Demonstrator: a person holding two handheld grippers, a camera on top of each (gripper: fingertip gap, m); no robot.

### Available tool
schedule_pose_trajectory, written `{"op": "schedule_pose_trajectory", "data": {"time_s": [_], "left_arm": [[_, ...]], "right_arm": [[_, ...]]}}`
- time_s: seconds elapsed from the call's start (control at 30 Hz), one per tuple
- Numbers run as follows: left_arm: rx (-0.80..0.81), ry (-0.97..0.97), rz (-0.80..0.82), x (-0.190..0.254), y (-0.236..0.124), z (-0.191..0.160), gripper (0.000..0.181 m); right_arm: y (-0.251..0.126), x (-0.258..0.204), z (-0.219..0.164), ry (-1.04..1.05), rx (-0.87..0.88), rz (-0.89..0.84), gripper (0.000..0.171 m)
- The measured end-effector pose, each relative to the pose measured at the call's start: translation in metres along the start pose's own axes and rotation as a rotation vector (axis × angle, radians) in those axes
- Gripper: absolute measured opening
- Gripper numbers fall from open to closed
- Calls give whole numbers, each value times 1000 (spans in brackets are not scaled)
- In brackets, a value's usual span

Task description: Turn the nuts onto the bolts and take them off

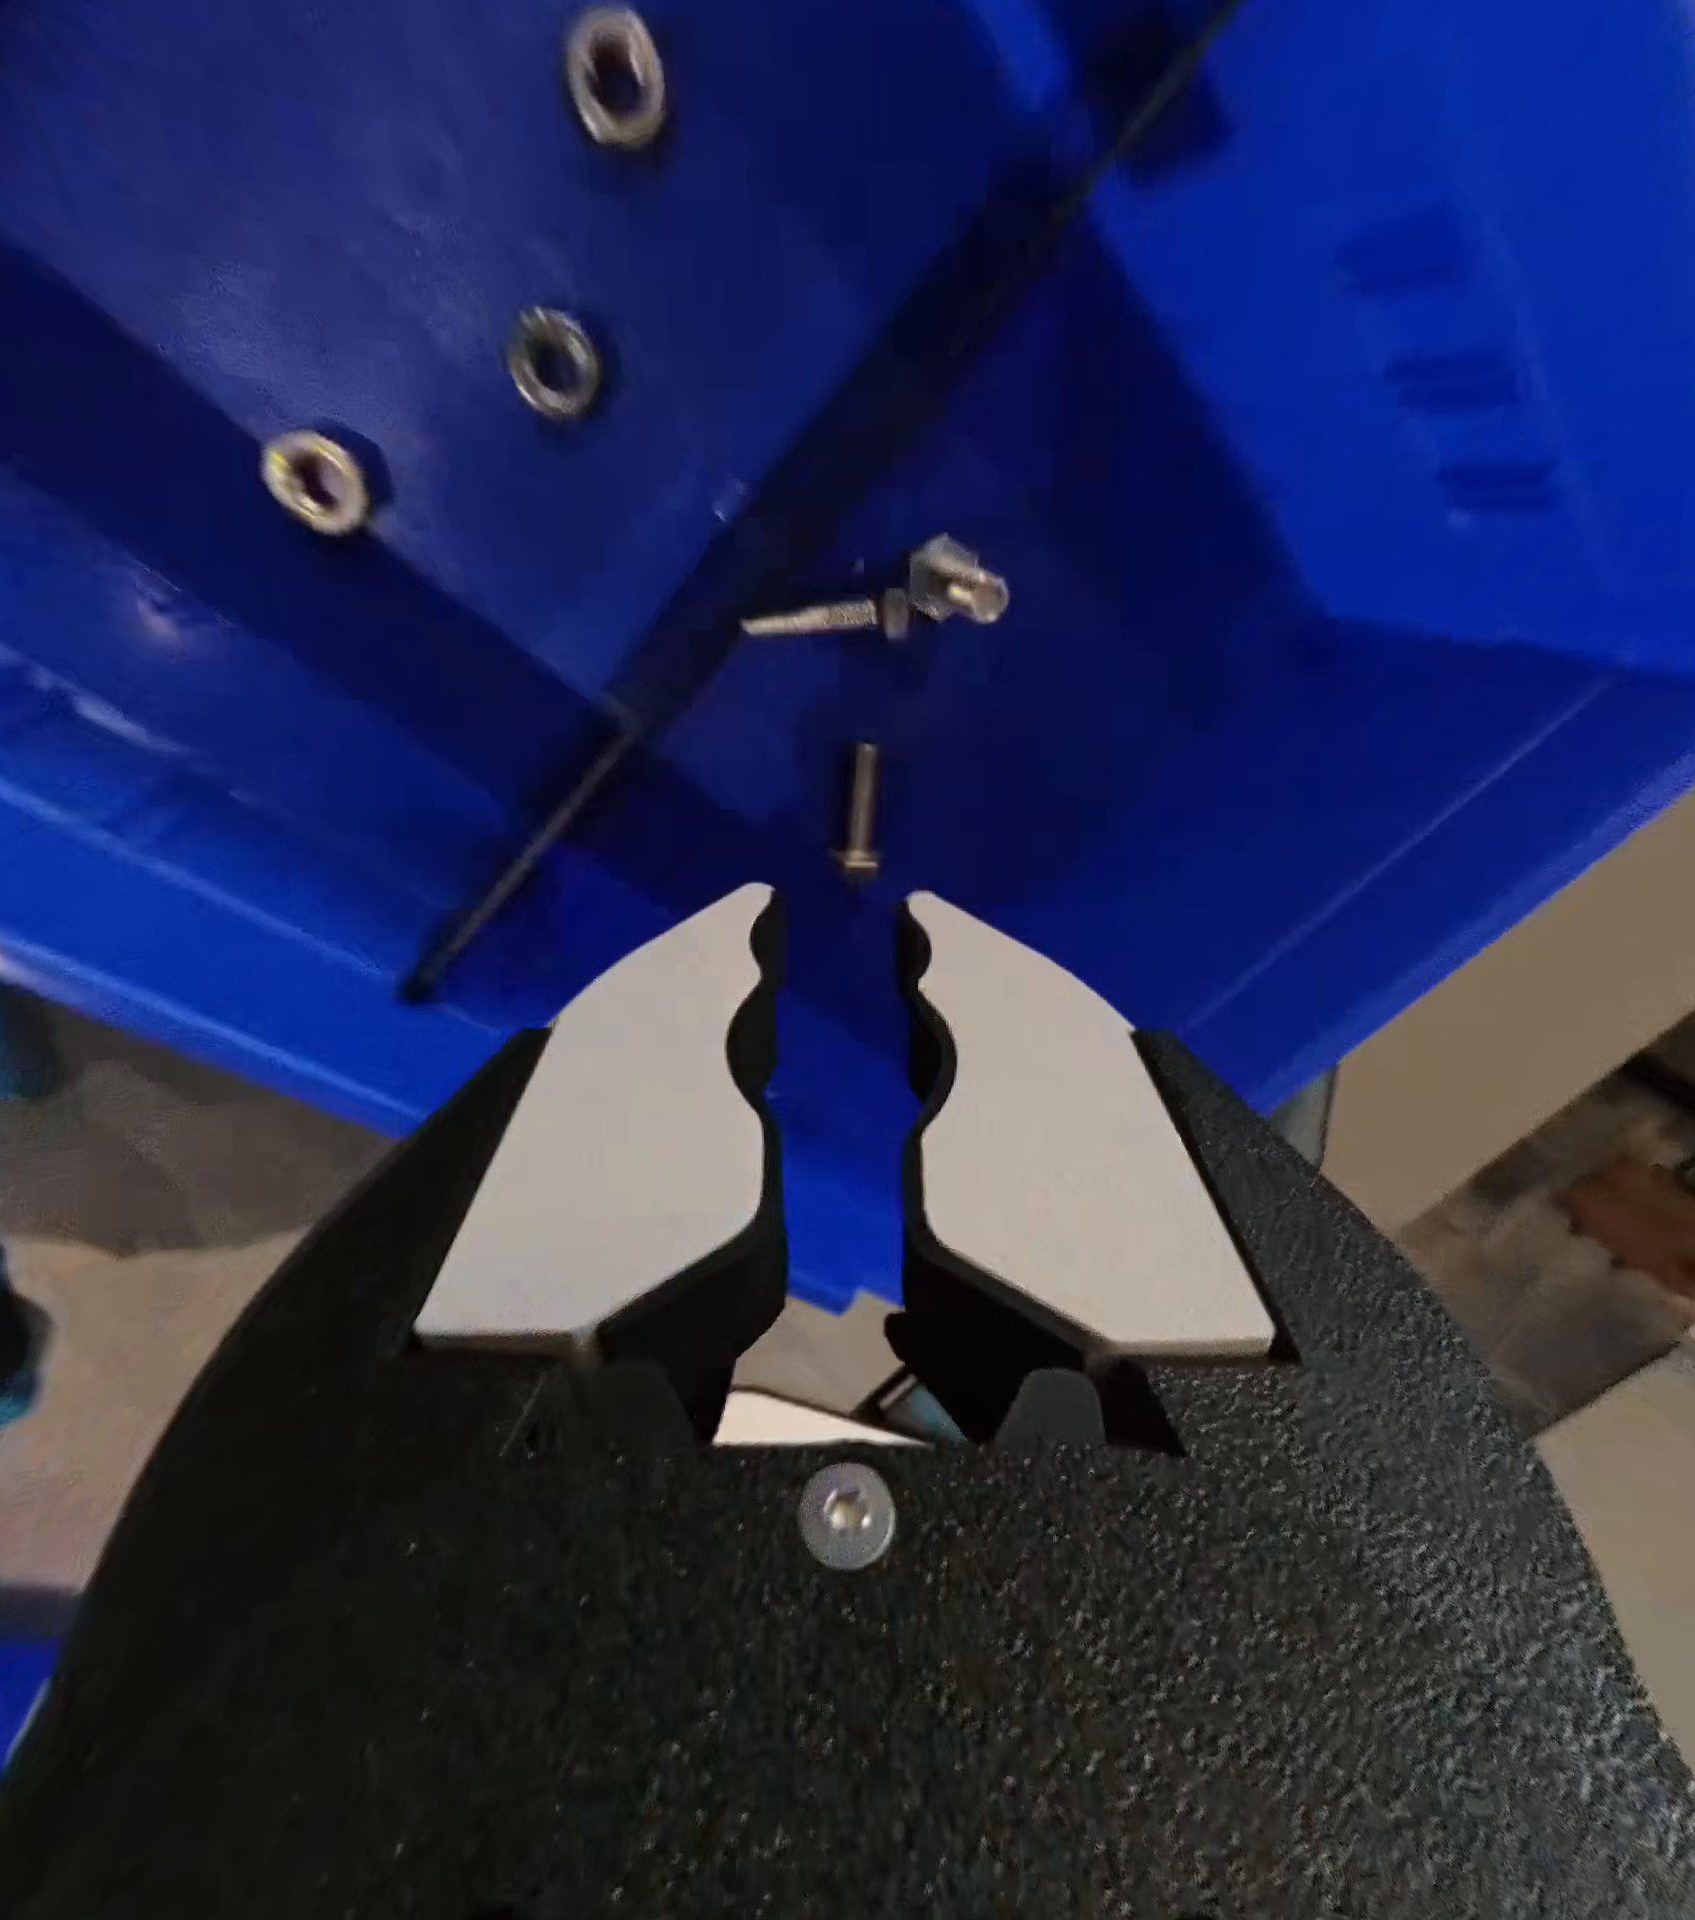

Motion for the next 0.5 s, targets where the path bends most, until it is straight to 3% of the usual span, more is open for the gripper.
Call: {"op": "schedule_pose_trajectory", "data": {"time_s": [0.17,0.5], "left_arm": [[10,-42,4,-4,-1,0,36],[24,-47,-7,-4,-2,1,36]], "right_arm": [[37,14,-15,-40,-108,166,24],[81,23,-22,-45,-260,305,30]]}}
Point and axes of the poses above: each gripper's, where its closed fingertips meet, y out along the fingers, z out of its top, x = y × z across the jaws, the point moved 6 cm from there along -y, back along the fingers, and after that the axes turned 10 degrees about x, right-handed, at the moved point
